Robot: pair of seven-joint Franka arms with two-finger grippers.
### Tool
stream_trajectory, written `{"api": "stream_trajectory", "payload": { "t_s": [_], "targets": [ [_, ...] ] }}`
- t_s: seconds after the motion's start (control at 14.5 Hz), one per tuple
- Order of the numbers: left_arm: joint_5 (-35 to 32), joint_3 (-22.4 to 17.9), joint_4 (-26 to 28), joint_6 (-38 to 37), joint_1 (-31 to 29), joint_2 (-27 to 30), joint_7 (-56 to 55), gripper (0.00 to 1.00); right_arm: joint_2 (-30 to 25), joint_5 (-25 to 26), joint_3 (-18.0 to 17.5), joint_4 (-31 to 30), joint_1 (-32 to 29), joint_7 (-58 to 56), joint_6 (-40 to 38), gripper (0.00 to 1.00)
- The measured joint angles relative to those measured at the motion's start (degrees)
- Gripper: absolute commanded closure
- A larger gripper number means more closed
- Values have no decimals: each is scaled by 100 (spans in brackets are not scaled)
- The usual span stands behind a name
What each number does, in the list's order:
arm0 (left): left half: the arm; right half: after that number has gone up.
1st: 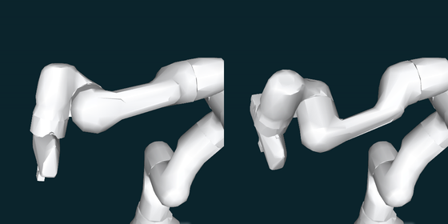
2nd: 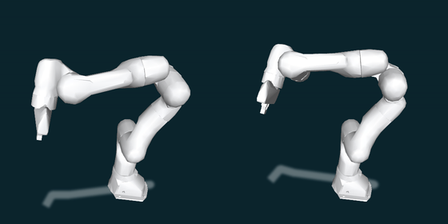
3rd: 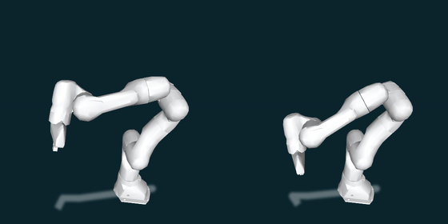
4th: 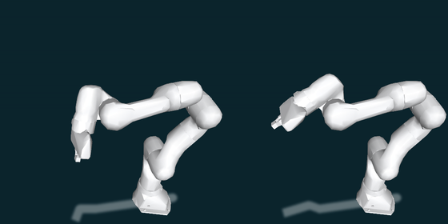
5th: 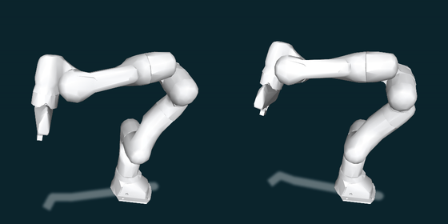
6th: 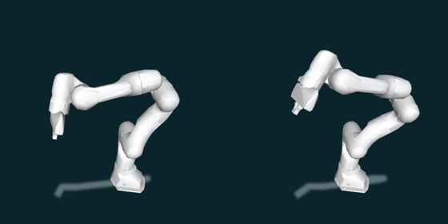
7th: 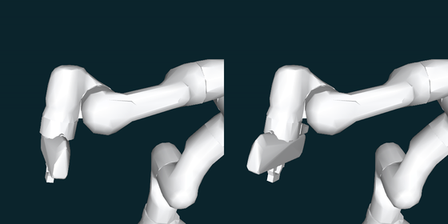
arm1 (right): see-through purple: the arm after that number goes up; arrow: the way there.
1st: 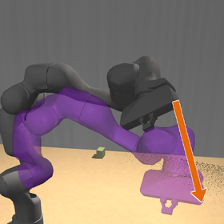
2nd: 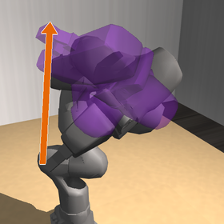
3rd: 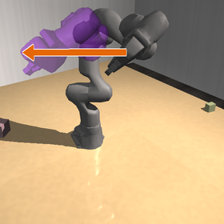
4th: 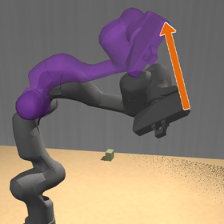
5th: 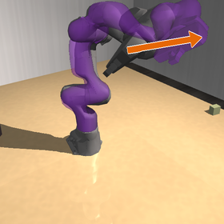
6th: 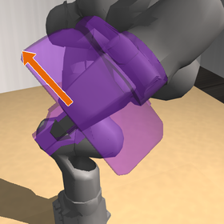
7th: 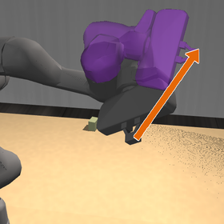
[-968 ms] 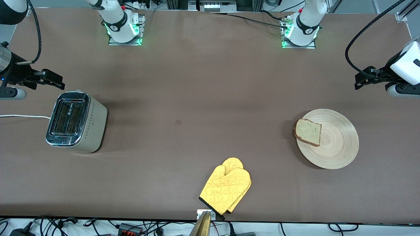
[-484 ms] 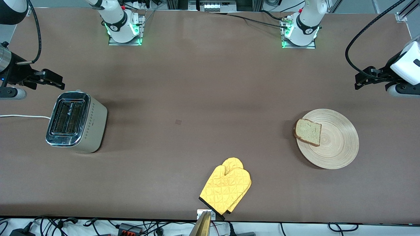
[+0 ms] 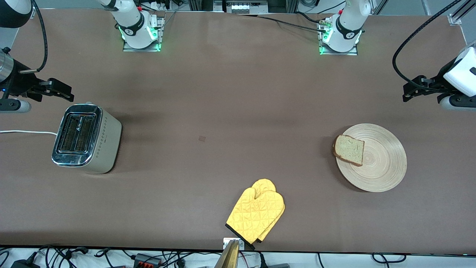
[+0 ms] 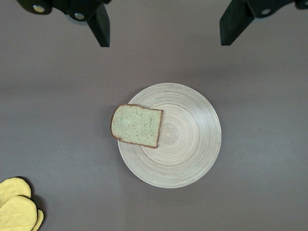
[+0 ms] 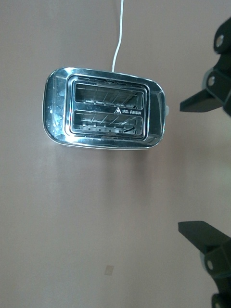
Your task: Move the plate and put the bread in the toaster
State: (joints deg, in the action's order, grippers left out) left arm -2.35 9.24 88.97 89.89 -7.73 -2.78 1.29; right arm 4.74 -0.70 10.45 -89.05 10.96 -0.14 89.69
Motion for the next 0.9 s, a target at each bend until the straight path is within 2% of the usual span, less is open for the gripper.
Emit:
{"api": "stream_trajectory", "payload": {
  "t_s": [0.9],
  "targets": [
    [0, -1, 0, 0, -23, 0, 3, 0, -9, 0, 1, 11, 55, 0, -101, 0]
  ]
}}
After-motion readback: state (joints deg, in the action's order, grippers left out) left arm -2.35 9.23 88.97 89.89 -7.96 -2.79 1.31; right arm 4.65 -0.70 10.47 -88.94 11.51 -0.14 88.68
